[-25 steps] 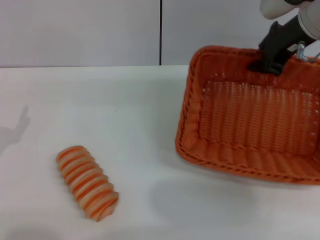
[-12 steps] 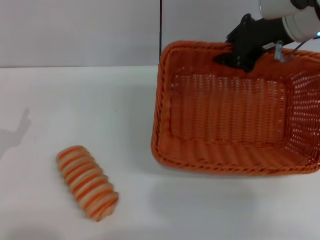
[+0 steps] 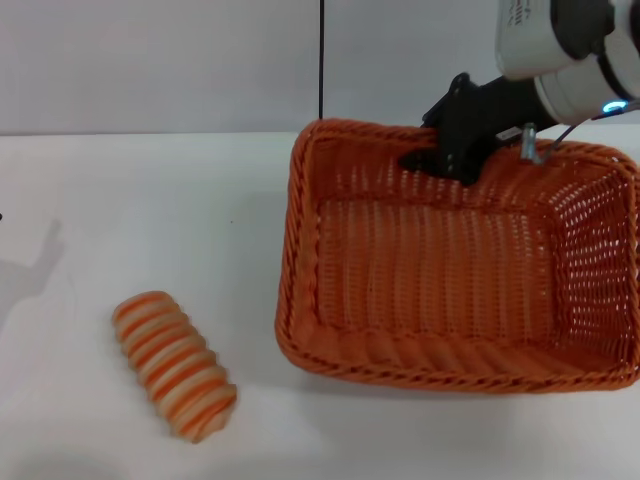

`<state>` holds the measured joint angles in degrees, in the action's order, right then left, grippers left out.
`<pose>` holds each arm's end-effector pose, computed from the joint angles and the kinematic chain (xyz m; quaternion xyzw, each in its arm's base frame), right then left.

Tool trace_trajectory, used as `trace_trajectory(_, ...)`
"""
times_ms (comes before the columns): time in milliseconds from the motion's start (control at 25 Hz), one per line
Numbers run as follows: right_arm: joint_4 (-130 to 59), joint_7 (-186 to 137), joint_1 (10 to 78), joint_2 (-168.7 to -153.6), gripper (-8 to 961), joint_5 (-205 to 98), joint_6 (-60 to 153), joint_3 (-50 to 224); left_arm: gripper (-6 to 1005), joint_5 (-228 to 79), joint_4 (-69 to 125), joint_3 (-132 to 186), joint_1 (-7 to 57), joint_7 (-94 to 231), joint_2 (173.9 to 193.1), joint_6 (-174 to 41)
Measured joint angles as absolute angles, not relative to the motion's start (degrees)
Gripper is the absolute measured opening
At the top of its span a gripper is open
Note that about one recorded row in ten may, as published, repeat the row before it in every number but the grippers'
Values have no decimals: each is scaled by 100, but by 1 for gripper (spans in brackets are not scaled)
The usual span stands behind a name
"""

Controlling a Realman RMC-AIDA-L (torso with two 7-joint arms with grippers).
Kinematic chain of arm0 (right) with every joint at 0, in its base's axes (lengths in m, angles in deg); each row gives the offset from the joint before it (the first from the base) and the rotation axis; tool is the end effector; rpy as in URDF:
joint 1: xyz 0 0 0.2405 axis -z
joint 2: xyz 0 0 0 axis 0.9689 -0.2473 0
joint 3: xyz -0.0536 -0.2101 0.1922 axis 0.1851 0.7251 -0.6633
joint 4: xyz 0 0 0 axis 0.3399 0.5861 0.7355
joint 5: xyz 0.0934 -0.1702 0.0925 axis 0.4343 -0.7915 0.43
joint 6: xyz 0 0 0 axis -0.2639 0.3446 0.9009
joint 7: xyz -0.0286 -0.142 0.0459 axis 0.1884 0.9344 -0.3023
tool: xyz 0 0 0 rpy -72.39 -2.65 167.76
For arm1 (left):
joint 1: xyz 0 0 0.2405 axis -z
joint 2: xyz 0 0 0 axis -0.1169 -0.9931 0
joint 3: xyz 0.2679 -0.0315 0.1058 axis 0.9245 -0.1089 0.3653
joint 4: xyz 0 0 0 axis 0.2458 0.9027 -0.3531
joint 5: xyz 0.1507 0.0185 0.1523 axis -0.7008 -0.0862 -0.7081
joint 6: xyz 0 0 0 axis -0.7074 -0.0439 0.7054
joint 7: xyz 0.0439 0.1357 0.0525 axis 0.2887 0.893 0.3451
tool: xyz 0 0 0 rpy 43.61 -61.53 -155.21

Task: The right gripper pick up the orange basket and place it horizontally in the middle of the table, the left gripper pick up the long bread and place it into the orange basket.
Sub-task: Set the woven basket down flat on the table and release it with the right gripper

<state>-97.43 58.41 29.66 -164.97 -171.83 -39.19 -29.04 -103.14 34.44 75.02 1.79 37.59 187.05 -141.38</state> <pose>0.1634 0.4374 -0.0324 -0.9889 -0.0131 -0.0717 0.1292 -0.4176 0.2407 0.0092 -0.6693 -0.2806 -0.3648 0.5833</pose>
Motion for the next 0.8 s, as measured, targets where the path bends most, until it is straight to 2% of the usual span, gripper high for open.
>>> trace_trajectory(640,-9800,5874,3119,-16584,130,-17251,-3733,-2129,735,-10313,3368,7502,91,3759,18705,-14272)
trace_trajectory(800,-10085,5926,3296,-16660,130,-17434,-3596,-1881,734,-10313,3314,7502,59,3759,18706,-14346)
